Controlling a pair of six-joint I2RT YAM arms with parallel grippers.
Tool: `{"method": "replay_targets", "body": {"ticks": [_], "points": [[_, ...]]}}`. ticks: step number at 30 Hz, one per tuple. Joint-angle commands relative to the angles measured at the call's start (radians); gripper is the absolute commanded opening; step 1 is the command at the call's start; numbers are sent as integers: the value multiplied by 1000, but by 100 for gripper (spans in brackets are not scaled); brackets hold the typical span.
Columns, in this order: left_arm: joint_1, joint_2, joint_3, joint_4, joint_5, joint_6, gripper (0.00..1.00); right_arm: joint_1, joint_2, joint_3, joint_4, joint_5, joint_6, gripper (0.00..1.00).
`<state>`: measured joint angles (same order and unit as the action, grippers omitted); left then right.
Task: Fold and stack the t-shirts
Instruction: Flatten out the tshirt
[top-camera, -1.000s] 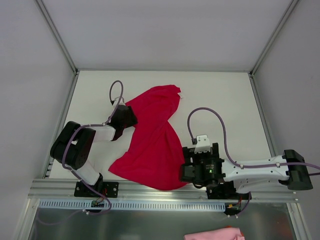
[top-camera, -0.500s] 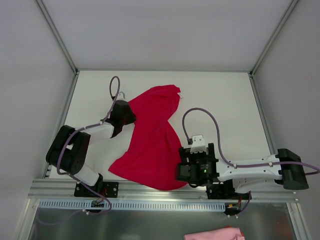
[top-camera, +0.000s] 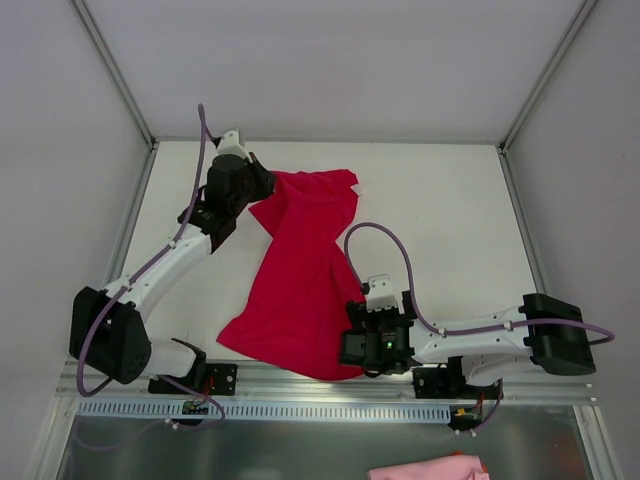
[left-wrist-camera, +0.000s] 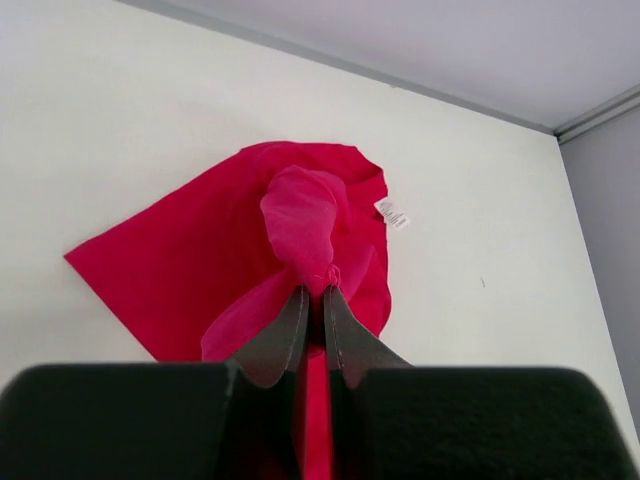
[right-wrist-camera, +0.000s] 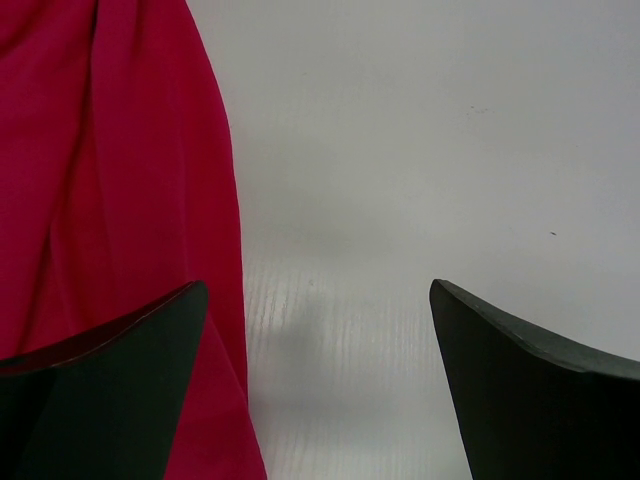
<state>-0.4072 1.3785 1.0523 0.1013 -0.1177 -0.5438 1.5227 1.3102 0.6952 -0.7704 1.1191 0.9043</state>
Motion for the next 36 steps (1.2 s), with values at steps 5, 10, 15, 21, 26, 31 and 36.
{"method": "replay_targets", "body": {"ticks": [5,10,15,21,26,31,36], "points": [[-13,-131,89,-95,-43,67,0,10,6,3,33,18,33,100],[-16,-145,103,-144,-71,84,0,20,24,3,42,5,41,100],[-18,-136,61,-112,-100,94,0,60,50,-2,36,1,90,100],[-16,-87,78,-104,-105,104,0,111,101,33,131,-41,-25,100],[-18,-82,97,-112,-140,119,0,152,152,27,129,-65,66,100],[-16,-95,94,-115,-134,123,0,203,201,16,129,-102,162,100],[-16,-95,94,-120,-134,120,0,237,277,73,65,-120,237,55]]}}
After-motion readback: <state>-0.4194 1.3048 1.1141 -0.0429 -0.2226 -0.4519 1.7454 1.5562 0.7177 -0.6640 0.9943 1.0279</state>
